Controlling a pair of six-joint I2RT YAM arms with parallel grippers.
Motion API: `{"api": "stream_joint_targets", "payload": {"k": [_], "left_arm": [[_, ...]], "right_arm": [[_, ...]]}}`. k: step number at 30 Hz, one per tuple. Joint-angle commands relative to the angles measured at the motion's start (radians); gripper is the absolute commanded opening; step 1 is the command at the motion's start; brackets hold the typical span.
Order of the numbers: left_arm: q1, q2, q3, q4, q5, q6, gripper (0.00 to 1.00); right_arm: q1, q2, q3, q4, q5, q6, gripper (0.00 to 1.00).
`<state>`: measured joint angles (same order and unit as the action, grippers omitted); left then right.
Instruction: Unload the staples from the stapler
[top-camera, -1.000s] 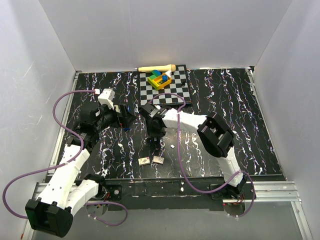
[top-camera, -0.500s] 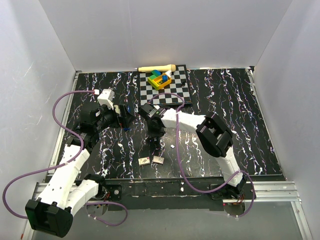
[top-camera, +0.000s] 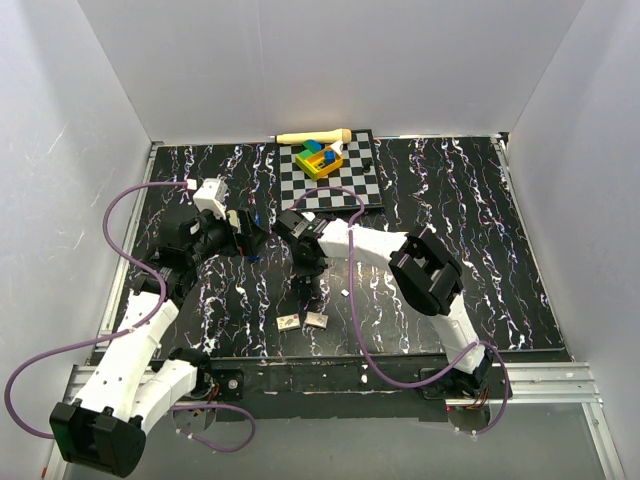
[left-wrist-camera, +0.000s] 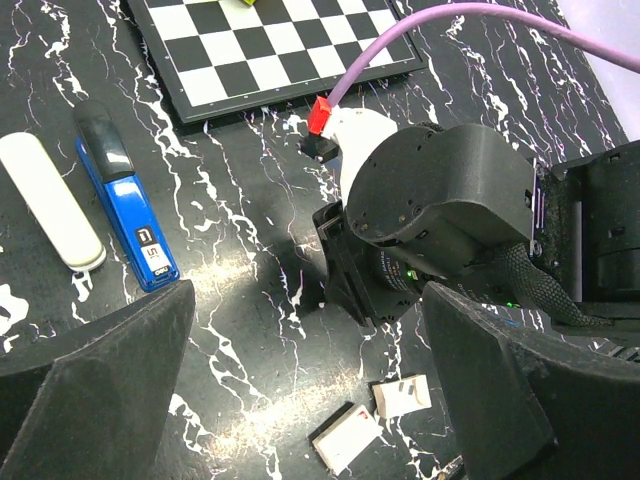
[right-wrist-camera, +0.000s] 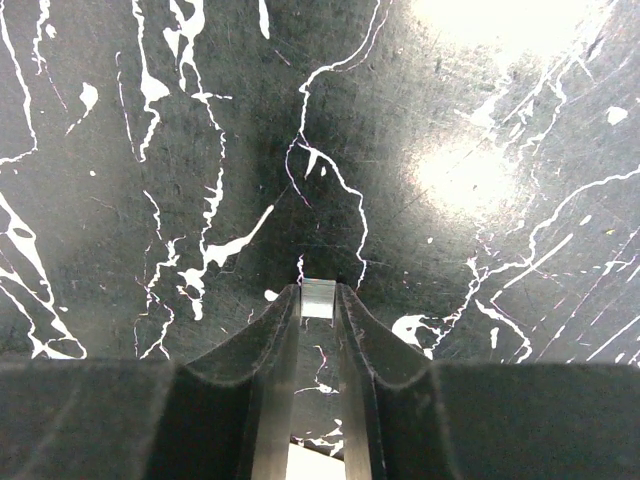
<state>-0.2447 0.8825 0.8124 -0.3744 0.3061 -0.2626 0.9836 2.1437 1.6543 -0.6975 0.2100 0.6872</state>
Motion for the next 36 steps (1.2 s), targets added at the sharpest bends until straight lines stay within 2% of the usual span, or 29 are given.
{"api": "stream_joint_targets", "payload": {"k": [1, 6, 9, 24, 36], "left_arm": [[-0.005, -0.03, 0.008, -0.011, -0.013, 0.003, 0.98], [-0.007, -0.033, 0.008, -0.012, -0.018, 0.005, 0.98], [-0.008, -0.033, 0.008, -0.012, -0.021, 0.005, 0.98], [-0.011, -0.037, 0.008, -0.012, -0.025, 0.006, 0.98], [-0.011, -0.048, 0.007, -0.009, -0.021, 0.0, 0.98]], "right_arm": [[0.01, 0.041, 0.01, -0.043, 0.006, 0.008, 0.27], [0.01, 0.038, 0.012, -0.046, 0.012, 0.011, 0.19], [0.01, 0.022, 0.01, -0.046, 0.022, 0.011, 0.17], [0.036, -0.303, -0.177, -0.053, -0.004, 0.023, 0.15], [0.121, -0.395, -0.266, -0.062, -0.09, 0.101, 0.15]]}}
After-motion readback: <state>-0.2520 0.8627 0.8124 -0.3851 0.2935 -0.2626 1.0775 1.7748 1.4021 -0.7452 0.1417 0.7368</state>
